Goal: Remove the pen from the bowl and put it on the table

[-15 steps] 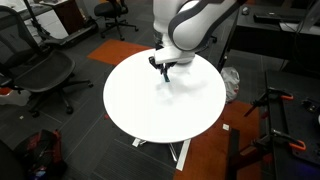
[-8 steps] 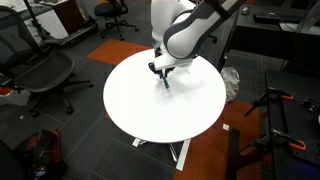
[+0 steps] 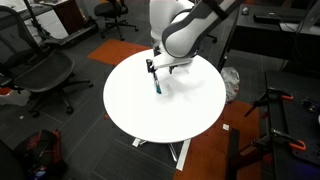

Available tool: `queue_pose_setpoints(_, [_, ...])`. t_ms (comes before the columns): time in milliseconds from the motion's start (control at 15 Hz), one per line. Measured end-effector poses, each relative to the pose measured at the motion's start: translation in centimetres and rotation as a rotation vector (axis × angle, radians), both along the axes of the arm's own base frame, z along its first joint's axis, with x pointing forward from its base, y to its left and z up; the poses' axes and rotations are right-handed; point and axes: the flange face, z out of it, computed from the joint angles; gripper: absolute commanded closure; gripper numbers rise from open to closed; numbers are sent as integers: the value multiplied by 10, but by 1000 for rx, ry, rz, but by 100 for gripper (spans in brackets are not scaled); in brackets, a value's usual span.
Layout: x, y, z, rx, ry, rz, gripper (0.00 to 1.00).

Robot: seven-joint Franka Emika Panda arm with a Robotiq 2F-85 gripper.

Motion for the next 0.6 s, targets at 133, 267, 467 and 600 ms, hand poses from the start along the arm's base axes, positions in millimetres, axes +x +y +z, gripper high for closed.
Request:
queue_pose_setpoints(133, [1,0,6,-2,-8,1,0])
queue_pose_setpoints(267, [2,1,15,-2,-20,2,0])
queue_pose_setpoints(467, [3,3,34,-2,-44,2,0])
queue_pose_setpoints(600, [2,2,49,-6,-61,-1,0])
